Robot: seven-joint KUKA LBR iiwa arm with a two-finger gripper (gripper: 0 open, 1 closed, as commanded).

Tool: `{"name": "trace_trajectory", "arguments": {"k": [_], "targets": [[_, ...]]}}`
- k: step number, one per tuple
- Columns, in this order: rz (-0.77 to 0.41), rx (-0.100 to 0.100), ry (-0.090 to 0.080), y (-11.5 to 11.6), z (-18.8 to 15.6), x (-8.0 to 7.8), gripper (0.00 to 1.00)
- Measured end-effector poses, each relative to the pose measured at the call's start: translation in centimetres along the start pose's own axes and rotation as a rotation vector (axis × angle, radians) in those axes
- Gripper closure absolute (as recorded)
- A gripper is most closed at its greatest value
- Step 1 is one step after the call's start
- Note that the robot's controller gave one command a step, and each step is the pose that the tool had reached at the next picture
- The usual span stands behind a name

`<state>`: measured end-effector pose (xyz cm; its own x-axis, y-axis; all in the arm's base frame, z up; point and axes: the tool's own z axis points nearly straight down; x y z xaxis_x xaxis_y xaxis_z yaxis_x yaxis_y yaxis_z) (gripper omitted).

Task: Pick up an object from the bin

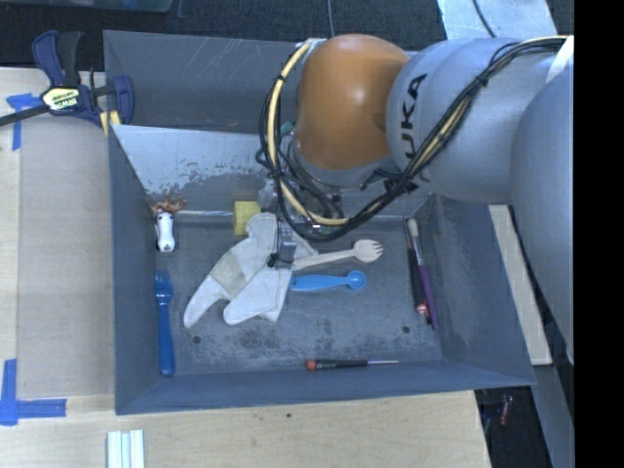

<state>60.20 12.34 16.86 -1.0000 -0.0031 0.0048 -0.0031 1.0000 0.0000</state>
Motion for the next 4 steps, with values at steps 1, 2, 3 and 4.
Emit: {"name": "trace_trajectory", "arguments": {"k": [1,2,3,4], "targets": [[0.003,-0.001,-0.008,-0.1,-0.5,-0.2,0.0],[-0.009,0.0,-0.004,-7.2,10.0,3.7,0.0],[-0.541,-0.001,-0.028,1.2,5.7,-0.3,0.0],[-0.084,0.0,-0.012,-5.1,8.8,2.6,0.0]]}}
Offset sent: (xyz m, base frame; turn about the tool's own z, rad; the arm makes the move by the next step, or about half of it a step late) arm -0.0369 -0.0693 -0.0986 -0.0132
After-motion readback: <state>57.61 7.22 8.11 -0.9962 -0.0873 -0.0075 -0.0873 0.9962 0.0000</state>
